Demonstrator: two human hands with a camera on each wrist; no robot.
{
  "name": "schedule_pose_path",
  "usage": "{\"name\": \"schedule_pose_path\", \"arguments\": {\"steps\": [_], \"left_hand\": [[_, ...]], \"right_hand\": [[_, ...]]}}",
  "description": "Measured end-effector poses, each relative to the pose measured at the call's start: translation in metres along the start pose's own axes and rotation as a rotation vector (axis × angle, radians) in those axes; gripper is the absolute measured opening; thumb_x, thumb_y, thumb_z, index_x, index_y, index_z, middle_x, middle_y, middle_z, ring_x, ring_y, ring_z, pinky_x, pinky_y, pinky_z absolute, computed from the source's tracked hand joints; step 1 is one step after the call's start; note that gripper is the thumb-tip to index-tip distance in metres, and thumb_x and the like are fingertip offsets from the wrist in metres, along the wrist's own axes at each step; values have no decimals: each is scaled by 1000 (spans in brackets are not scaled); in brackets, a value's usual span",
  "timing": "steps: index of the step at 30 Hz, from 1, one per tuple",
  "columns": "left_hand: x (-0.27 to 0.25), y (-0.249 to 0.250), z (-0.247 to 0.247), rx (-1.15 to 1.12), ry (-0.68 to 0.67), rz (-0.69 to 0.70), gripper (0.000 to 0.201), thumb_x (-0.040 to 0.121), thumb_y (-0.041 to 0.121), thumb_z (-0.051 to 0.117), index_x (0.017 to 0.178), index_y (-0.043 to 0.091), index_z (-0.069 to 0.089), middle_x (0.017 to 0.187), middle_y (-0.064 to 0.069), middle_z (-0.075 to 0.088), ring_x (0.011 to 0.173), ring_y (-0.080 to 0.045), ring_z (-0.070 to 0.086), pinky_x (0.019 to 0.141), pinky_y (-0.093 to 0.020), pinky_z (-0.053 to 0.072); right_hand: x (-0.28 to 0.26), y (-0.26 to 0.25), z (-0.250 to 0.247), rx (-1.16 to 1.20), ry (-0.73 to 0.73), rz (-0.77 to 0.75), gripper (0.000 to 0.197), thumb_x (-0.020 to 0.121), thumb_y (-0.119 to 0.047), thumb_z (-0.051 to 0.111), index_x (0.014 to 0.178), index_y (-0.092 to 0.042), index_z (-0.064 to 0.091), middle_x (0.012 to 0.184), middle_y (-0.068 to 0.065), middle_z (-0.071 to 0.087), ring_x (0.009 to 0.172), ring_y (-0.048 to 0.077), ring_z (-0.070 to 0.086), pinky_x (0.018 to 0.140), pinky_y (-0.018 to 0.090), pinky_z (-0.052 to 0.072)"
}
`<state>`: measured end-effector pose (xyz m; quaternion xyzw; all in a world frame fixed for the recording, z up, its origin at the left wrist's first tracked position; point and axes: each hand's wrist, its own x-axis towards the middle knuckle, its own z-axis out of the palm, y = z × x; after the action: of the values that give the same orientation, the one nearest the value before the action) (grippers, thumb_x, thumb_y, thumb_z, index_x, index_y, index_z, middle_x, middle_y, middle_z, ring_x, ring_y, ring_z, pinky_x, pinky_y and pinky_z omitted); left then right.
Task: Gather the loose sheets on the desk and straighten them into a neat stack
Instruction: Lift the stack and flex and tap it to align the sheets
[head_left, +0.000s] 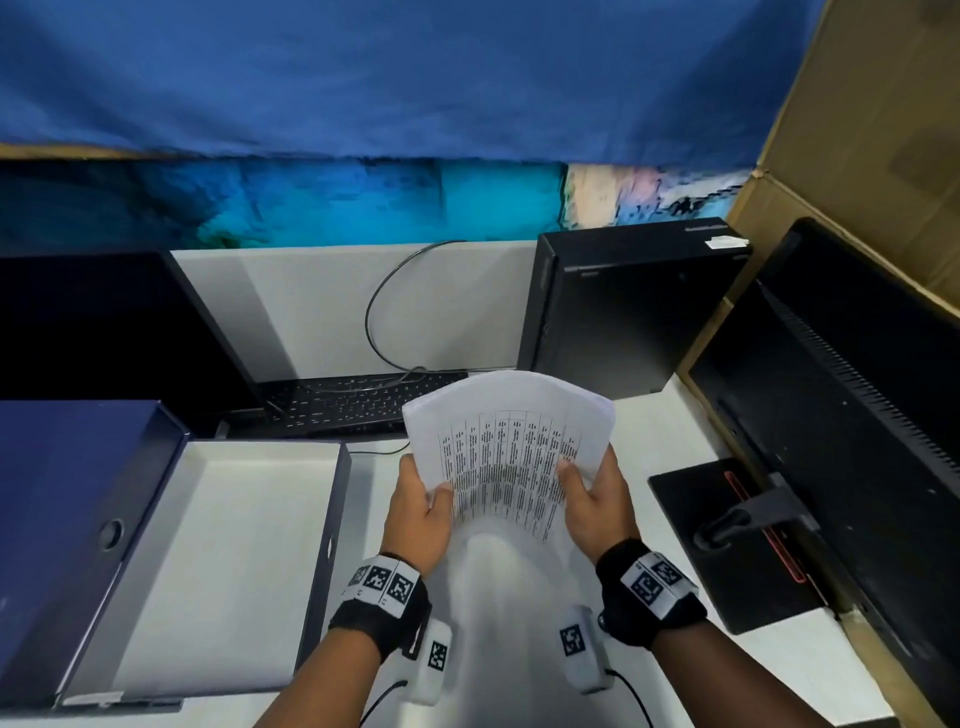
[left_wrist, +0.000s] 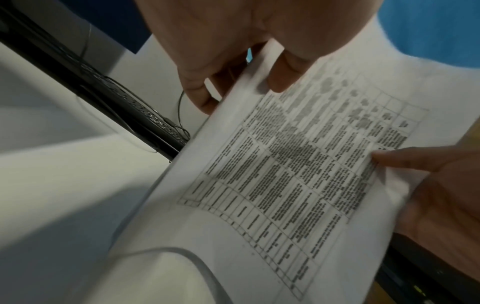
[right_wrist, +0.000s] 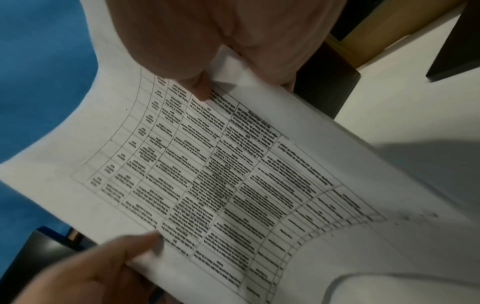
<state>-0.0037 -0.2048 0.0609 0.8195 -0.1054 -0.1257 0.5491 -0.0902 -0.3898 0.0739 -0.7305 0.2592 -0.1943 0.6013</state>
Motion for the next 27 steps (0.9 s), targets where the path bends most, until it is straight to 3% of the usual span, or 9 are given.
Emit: {"name": "schedule_pose_path", "arguments": {"steps": [2,5,9,12,15,18,21,23,27], "left_hand": [[0,-1,-6,-9,-12,-16,26,93,7,52,112,23,43,108,8,64,96,-12,62,69,-4,41],[-3,-6,-10,20,-58,-17,25,94,15,54,114,28,49,107,14,66,99,-5,64,84,-21,47],[-7,5,-7,32,-58,-15,28,96,19,51,123,28,50,112,11,65,98,3,60,92,-20,47],[-7,16,1,28,-36,-29,36,97,19,49,133,16,47,119,5,65,103,-6,62,99,-28,46],[-13,26,10,-59,-46,-67,35,98,17,48,133,21,48,119,11,65,110,-3,60,103,-27,42],[-21,40,19,-160,-27,-102,31,98,13,47,121,33,51,107,22,65,99,8,60,93,-19,42],[-23,47,29,-248,62,-145,33,96,11,49,127,24,54,111,11,69,105,-3,63,100,-31,44],[-24,48,34,-288,120,-170,35,94,14,52,128,22,55,116,5,69,111,-14,62,105,-40,43],[-36,48,39,-300,145,-205,43,83,29,56,126,29,57,119,7,69,114,-15,61,107,-45,42]], "right_hand": [[8,-8,-7,35,4,2,24,96,-12,55,120,-17,55,107,-9,69,100,5,66,74,13,54],[24,-24,-21,112,39,-17,31,96,-12,56,126,-14,57,117,-1,70,111,16,65,94,38,54],[43,-50,-41,243,-7,-69,34,96,-7,56,129,-16,57,123,1,69,115,18,64,99,41,49],[48,-56,-55,269,-39,-81,34,94,-8,58,122,-29,58,123,-4,68,117,15,63,102,41,48],[45,-49,-70,281,-82,-67,38,91,-13,64,126,-27,56,127,-3,67,121,16,61,104,43,45],[29,-33,-78,225,-182,25,35,89,-10,66,122,-22,61,120,-3,71,116,19,64,101,42,49],[5,-14,-79,152,-298,128,33,90,-4,63,112,-28,63,111,-7,74,111,18,67,93,39,55],[-8,-6,-80,180,-352,207,37,93,-2,58,117,-30,58,116,-7,71,109,20,67,79,43,60],[-10,-6,-87,170,-365,164,40,95,-2,52,122,-32,52,118,-7,67,93,19,71,60,43,61]]}}
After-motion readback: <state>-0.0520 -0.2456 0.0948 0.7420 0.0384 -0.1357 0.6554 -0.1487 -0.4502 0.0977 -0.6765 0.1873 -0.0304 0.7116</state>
